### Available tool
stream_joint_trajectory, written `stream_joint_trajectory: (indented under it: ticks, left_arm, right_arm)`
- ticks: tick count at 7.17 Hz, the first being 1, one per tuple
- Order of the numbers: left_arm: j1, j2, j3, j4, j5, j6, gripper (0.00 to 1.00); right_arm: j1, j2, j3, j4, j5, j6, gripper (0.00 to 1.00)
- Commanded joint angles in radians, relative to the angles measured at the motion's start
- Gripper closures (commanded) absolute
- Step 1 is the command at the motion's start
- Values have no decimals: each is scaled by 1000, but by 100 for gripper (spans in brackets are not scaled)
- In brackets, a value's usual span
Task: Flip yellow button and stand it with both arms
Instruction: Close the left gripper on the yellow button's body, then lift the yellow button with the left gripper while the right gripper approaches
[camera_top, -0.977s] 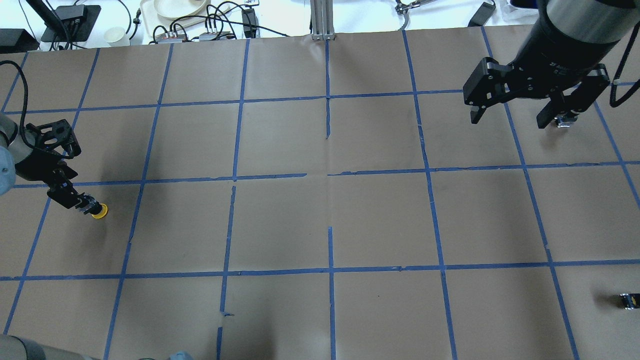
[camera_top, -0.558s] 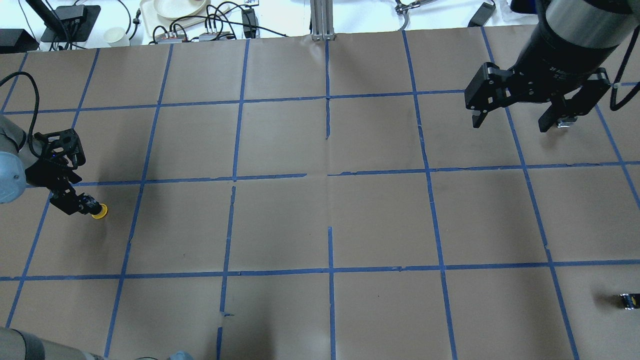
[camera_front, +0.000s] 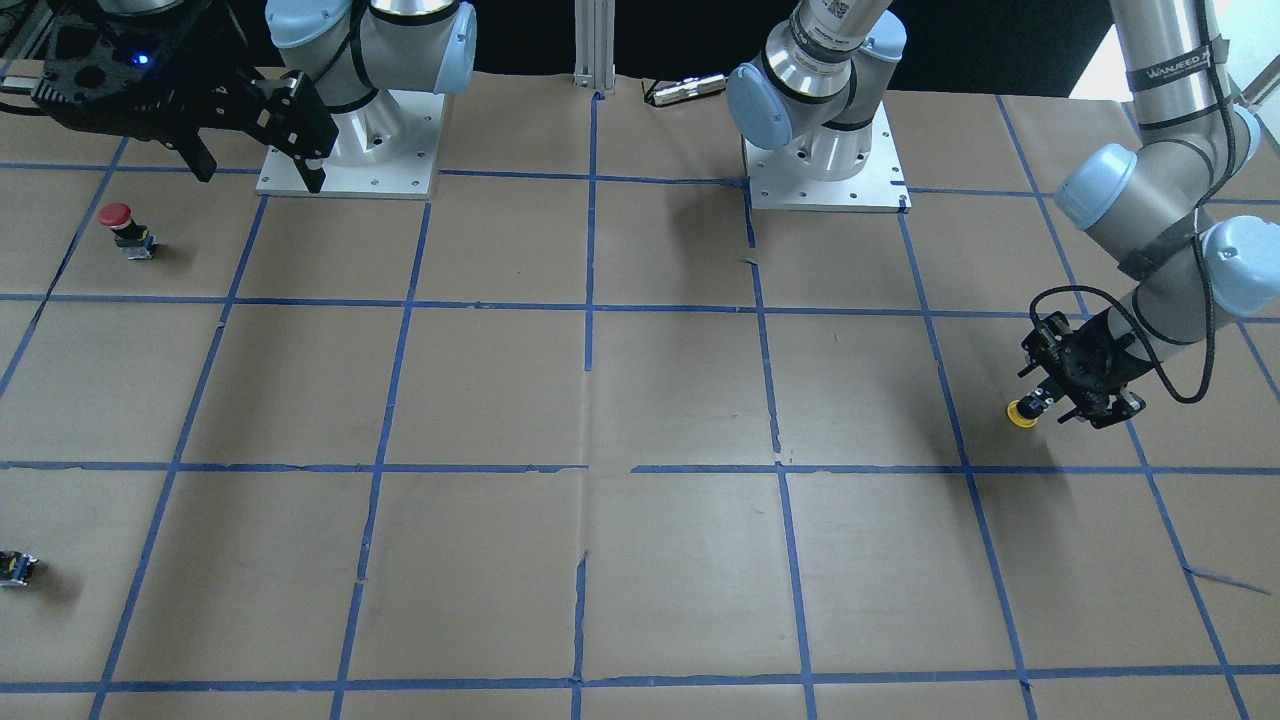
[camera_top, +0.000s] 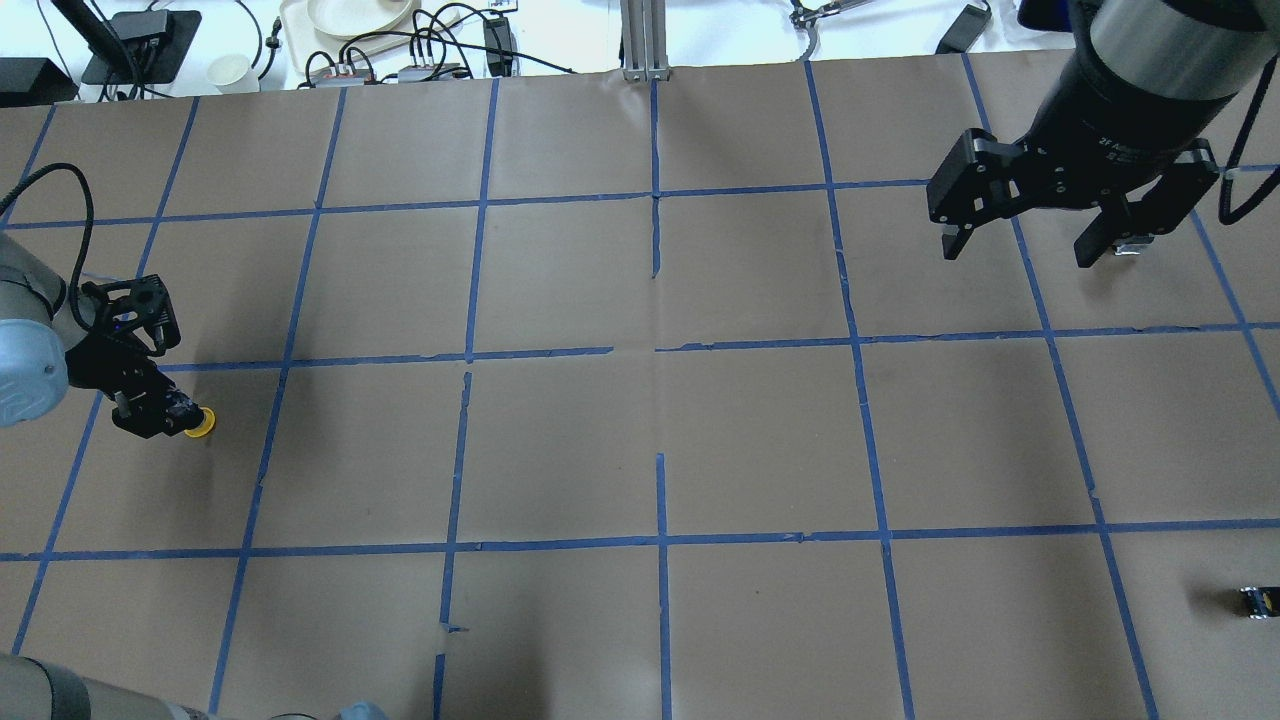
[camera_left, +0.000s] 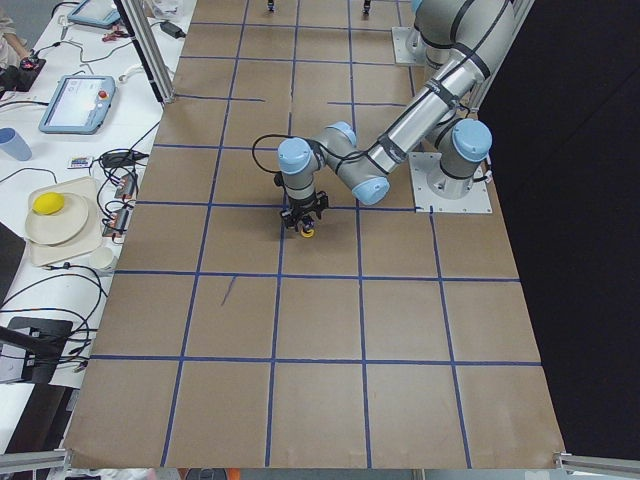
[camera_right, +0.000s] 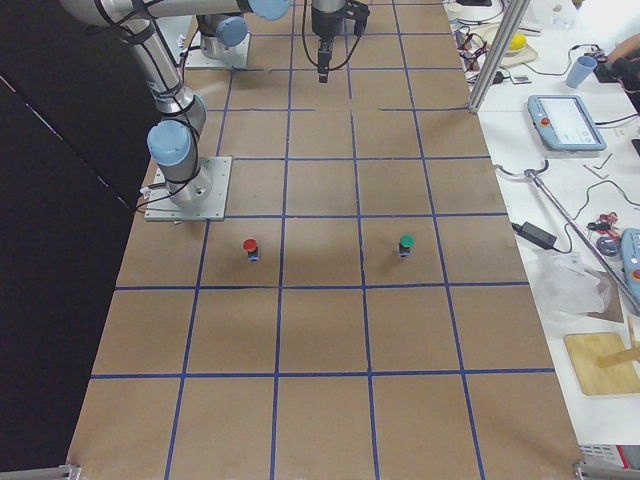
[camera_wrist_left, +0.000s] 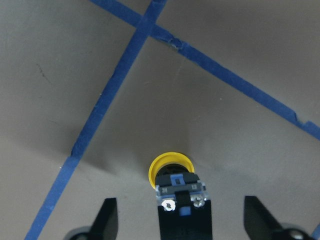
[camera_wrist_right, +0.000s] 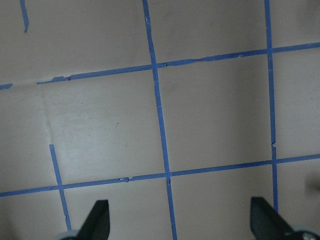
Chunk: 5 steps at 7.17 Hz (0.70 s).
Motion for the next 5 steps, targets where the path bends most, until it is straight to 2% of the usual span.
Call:
stream_joint_trajectory:
  ticks: [1,2,3,4,5]
  left_arm:
    - [-1,7,3,1,-2,20,86]
    - [-7,11,10,-5,-8,18,90]
    - [-14,29,16,-26,-42,-1,91]
    - [-18,63,18,-84,-118,-23,93]
    - [-26,107,20,-209,-210,-141,93]
  right_arm:
    - [4,-8,14,63,2,4,0]
    - [4,-4,15,130,-9,-2,0]
    - [4,-1,22,135,-9,-7,0]
    - [1,2,22,125,-7,2,0]
    - [-4,5,23,120,-10,-2,0]
